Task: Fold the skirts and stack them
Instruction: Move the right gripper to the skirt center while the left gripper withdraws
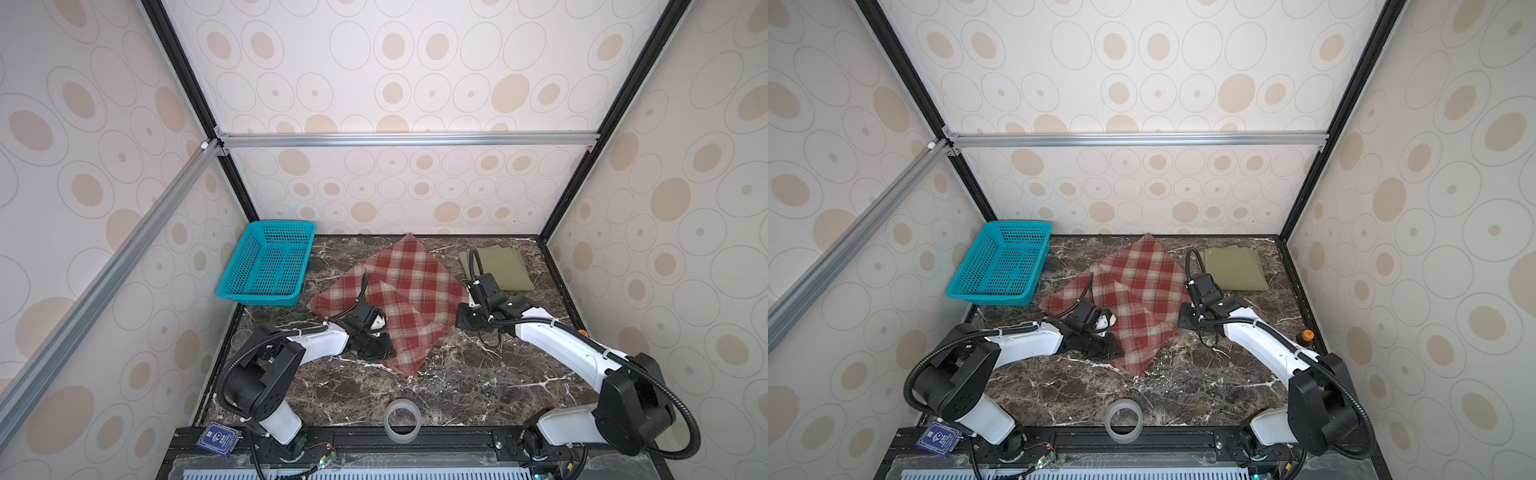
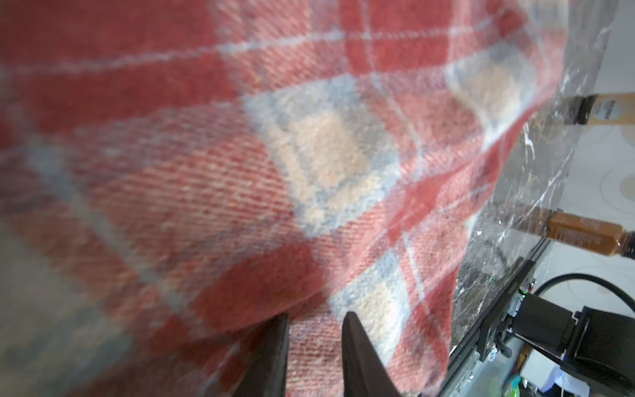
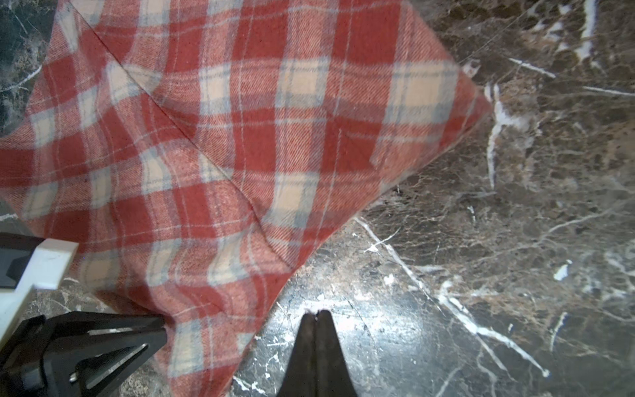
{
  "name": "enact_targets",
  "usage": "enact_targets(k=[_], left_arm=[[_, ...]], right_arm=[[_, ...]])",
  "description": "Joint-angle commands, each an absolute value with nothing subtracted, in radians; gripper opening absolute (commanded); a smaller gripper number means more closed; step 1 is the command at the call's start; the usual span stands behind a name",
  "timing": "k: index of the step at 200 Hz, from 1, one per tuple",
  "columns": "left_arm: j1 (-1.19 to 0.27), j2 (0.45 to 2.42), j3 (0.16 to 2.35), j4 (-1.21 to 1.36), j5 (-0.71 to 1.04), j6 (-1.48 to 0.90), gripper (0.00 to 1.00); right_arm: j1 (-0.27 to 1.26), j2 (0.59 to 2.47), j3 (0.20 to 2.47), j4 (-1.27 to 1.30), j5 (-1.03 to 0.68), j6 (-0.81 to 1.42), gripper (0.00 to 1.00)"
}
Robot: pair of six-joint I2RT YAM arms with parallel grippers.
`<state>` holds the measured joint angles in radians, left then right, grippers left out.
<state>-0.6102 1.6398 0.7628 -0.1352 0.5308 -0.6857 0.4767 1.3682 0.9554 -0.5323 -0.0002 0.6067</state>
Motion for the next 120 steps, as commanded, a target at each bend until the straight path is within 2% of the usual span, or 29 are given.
enact_targets(k=[1,35,66,90,120], left_arm=[[-0.655,1.707,0.785,-0.139,0.526,-0.723,0.27],[-0.708,1.722,0.826,-0.100,0.541,-0.746,0.26],[-0.699,1.638,0.832,-0.128,0.530,-0.765,0.24],[-0.635,1.543,0.829,-0.199,0.514,-0.752,0.24],[-0.461,1.431,0.815,-0.292,0.517,-0.694,0.24]], right_arm=[[0.490,1.333,0.927,-0.583,0.009,0.626,0.00],[0.534,1.326,0.891,-0.583,0.034,0.639,0.00],[0.620,1.360,0.890,-0.582,0.055,0.662,0.00],[0.686,1.393,0.891,-0.567,0.048,0.684,0.00],[0.765,1.454,0.914,-0.548,0.026,0.704,0.00]])
